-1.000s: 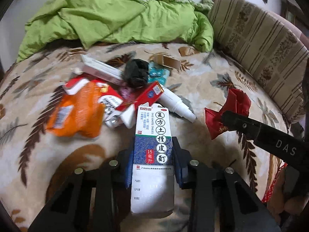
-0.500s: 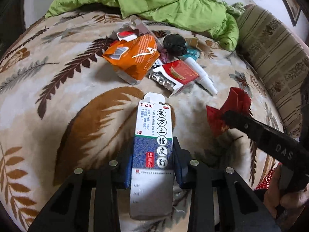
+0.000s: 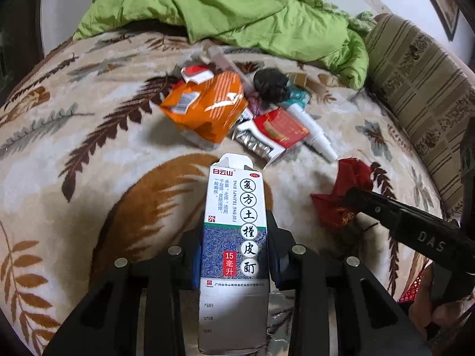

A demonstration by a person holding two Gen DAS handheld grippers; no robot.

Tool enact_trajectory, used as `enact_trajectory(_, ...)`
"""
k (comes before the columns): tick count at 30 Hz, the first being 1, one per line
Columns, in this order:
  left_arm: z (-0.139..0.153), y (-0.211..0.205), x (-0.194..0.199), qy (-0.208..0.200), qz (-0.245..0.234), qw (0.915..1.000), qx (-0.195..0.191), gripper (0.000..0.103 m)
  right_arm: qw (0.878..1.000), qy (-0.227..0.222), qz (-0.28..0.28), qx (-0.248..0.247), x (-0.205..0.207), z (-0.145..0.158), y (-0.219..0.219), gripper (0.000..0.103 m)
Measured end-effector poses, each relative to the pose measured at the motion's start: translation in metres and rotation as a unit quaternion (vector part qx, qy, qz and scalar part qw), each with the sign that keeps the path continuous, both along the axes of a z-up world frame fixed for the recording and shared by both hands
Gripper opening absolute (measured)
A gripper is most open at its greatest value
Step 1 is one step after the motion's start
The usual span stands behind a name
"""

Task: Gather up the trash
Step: 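Lift the white box with the left tool while the right tool holds the red-pink bag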

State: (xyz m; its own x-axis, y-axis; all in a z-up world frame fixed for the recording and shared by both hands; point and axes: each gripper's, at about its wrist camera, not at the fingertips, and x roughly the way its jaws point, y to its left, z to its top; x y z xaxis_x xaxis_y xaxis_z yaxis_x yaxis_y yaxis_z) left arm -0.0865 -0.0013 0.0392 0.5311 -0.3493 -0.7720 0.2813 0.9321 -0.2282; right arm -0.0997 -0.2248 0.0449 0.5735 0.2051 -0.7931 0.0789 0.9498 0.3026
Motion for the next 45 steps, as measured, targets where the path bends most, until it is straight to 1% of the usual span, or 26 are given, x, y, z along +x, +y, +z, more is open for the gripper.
enact_trajectory(3,0.009,-0.001,-0.005,-0.023,-0.006,0.9997,-0.009,0.033,1.000,-0.016,-0.006,-0.005,-0.005,0.005,0.000,0.040)
enact_trajectory(5,0.014,-0.001,-0.008,-0.041,-0.004,0.9991,-0.008,0.033,0.999,-0.035,-0.006,0.004,-0.008,0.010,-0.002,0.040)
enact_trajectory(9,0.019,0.000,-0.009,-0.053,0.000,0.9985,-0.011,0.033,0.998,-0.059,-0.003,0.013,-0.012,0.018,-0.001,0.040)
enact_trajectory(16,0.020,0.003,-0.009,-0.058,0.011,0.9983,0.001,0.033,0.998,-0.065,0.002,0.000,-0.012,0.020,0.003,0.040)
enact_trajectory(23,0.021,0.003,-0.010,-0.074,0.030,0.9964,0.029,0.033,0.996,-0.078,0.014,-0.044,-0.015,0.025,0.015,0.040)
enact_trajectory(28,0.021,0.003,-0.011,-0.076,0.029,0.9961,0.034,0.033,0.993,-0.091,0.036,-0.069,-0.017,0.028,0.027,0.040)
enact_trajectory(31,0.022,0.002,-0.011,-0.082,0.030,0.9954,0.039,0.033,0.992,-0.096,0.040,-0.067,-0.018,0.029,0.029,0.040)
enact_trajectory(39,0.024,-0.001,-0.015,-0.093,0.028,0.9940,0.050,0.033,0.994,-0.092,0.027,-0.045,-0.018,0.027,0.021,0.040)
enact_trajectory(45,0.025,-0.003,-0.017,-0.099,0.027,0.9932,0.055,0.033,0.994,-0.093,0.028,-0.047,-0.018,0.028,0.021,0.040)
